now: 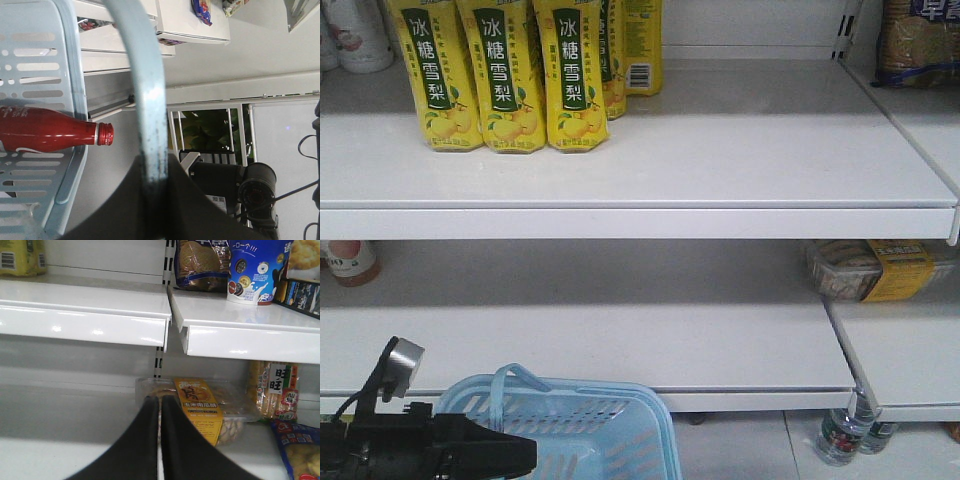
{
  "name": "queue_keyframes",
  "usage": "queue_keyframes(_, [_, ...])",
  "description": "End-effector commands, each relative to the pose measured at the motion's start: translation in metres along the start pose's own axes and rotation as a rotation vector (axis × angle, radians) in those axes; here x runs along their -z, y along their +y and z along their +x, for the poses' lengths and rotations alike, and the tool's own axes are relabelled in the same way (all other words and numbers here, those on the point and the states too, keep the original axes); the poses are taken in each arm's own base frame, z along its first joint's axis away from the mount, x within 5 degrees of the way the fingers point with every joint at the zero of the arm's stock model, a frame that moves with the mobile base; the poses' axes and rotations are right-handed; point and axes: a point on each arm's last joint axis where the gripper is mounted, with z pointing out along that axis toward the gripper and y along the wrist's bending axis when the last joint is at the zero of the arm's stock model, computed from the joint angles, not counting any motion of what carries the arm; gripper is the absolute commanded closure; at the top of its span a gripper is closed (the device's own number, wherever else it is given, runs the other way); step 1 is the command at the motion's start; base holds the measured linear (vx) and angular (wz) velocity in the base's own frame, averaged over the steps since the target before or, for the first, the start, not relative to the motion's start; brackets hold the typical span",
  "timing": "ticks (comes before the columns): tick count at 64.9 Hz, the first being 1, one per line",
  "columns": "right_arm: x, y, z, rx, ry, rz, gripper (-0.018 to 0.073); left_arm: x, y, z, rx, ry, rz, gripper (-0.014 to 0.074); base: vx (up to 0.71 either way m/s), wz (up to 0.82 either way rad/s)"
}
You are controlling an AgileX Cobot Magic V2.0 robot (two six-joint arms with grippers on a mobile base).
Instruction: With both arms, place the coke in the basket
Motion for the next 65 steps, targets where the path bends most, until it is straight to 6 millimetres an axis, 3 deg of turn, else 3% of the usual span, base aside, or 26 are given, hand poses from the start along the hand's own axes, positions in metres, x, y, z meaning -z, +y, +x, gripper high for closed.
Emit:
queue_keyframes(1, [0.001, -0.004, -0.015, -0.008, -0.078, 0.036, 0.0569, 0.003, -0.024, -0.009, 0.002, -0.060, 0.191, 0.0603, 0.00, 0.00])
queue_keyframes(47, [0.001, -0.004, -0.015, -0.007, -0.076, 0.035, 0.0569, 0.003, -0.024, -0.009, 0.001, -0.060, 0.189, 0.0603, 0.00, 0.00])
queue_keyframes(65, [0.001, -0.004, -0.015, -0.007, -0.076, 0.035, 0.0569, 0.023, -0.059, 0.005, -0.191, -0.126, 0.254, 0.0603, 0.00, 0.00])
